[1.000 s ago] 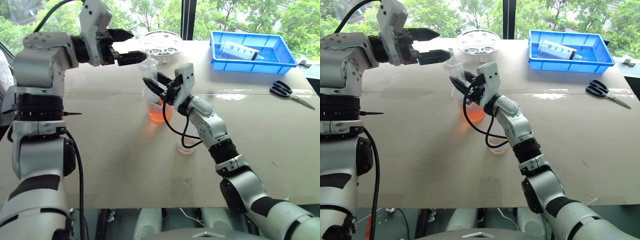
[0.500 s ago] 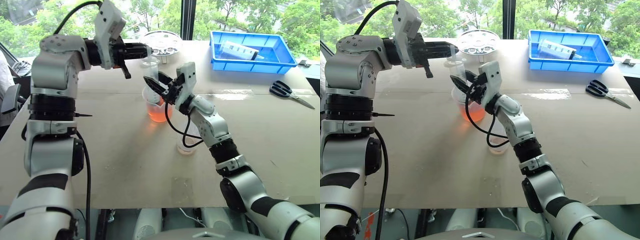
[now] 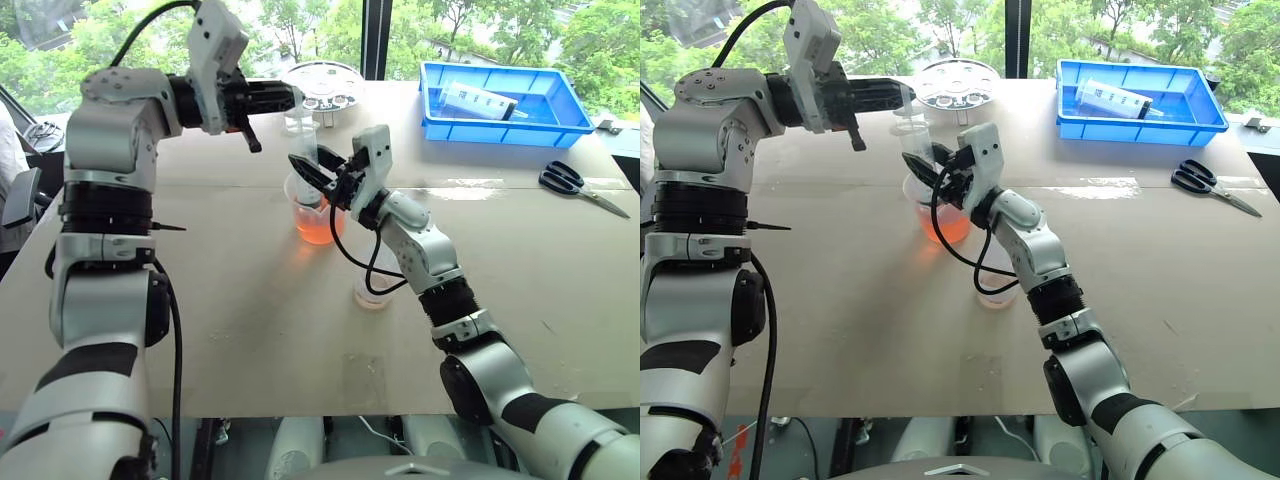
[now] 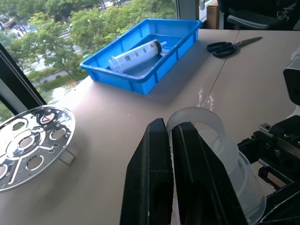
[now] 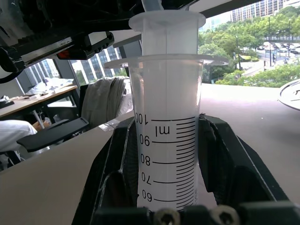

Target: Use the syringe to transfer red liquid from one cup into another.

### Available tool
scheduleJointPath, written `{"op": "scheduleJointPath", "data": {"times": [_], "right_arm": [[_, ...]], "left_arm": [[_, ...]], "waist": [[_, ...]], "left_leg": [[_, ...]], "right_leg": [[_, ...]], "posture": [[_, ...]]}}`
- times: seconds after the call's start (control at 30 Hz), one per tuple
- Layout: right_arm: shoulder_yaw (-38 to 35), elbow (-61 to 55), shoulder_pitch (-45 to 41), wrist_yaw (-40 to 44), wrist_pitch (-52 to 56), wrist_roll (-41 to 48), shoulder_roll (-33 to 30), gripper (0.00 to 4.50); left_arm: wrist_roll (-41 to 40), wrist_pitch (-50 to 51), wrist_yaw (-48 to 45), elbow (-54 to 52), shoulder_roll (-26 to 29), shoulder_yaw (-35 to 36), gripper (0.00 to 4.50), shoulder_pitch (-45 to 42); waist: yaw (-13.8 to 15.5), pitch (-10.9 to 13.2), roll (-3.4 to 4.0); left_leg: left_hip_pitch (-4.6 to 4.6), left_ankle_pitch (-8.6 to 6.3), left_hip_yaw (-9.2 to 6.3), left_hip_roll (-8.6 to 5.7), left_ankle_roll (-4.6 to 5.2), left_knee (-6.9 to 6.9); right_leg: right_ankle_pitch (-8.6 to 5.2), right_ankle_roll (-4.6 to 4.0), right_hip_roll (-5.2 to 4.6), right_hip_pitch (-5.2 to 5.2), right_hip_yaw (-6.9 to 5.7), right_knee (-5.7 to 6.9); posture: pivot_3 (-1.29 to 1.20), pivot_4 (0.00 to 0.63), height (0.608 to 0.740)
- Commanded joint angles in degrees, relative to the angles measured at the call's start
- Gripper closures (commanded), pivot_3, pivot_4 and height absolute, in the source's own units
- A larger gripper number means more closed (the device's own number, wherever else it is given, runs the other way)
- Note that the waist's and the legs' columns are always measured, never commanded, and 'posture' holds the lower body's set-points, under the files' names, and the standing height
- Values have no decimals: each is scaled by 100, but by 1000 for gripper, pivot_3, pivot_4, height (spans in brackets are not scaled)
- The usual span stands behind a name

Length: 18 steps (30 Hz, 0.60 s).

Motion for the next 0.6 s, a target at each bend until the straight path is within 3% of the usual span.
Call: {"op": "scheduleJointPath", "data": {"times": [0.03,0.6], "right_arm": [[435,-270,-12,323,18,-114,236,3141],[406,-273,-39,315,41,-119,278,3141]], "left_arm": [[70,-242,346,-56,105,322,4500,-391],[85,-281,362,-66,107,321,4500,-394]], "waist": [[0,0,0],[0,0,0]], "left_leg": [[0,0,0,0,0,0],[0,0,0,0,0,0]], "right_leg": [[0,0,0,0,0,0],[0,0,0,0,0,1]], "posture": [[0,150,740],[0,150,740]]}}
